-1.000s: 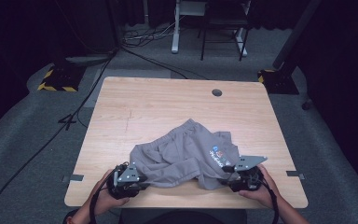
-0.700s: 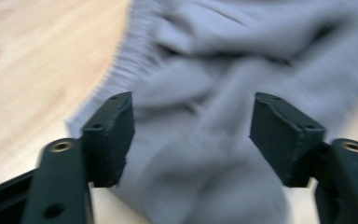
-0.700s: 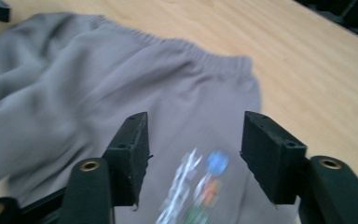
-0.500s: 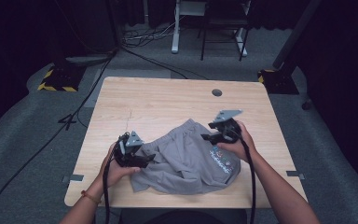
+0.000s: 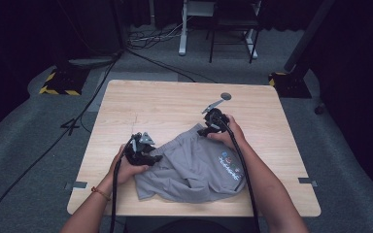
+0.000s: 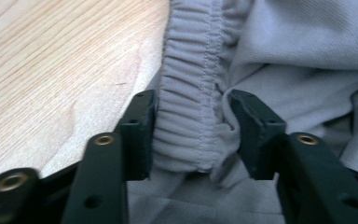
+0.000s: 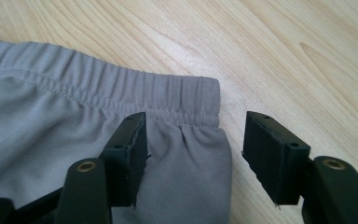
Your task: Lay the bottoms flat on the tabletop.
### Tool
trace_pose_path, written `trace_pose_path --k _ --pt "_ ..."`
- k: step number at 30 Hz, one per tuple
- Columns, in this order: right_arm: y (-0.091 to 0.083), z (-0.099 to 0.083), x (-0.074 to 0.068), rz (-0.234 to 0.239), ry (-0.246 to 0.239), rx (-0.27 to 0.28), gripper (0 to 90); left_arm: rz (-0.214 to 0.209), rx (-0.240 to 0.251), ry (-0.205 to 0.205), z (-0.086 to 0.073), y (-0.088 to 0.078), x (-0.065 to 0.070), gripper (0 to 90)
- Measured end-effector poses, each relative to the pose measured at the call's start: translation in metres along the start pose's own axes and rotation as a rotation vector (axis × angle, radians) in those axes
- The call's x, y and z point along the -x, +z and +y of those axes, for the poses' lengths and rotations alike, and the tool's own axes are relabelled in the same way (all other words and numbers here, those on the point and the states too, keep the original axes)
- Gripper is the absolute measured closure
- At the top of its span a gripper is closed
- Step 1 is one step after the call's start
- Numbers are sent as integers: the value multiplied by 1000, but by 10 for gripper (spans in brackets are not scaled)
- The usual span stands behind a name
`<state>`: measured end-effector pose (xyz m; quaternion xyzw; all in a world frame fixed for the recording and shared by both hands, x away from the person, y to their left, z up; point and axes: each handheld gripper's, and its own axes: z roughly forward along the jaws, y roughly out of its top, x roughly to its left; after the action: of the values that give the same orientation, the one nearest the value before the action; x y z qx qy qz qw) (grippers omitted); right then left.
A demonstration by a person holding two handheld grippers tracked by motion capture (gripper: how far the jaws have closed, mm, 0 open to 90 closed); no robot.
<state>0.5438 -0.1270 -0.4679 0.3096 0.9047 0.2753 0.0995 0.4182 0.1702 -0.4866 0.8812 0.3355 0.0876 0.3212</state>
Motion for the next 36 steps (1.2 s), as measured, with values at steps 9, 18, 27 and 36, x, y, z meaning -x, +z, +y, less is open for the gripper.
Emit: trace_pose_path --k 9,18,27,36 --pt "2 -5 2 -17 -8 -32 802 56 48 31 14 1 -3 784" --pt "-42 -10 12 -85 9 117 852 99 131 53 40 -13 -14 846" --pt "-83 -15 37 -175 101 255 851 144 191 109 94 -10 -22 853" --pt "-78 -27 67 -264 193 274 851 187 177 77 136 28 -49 846"
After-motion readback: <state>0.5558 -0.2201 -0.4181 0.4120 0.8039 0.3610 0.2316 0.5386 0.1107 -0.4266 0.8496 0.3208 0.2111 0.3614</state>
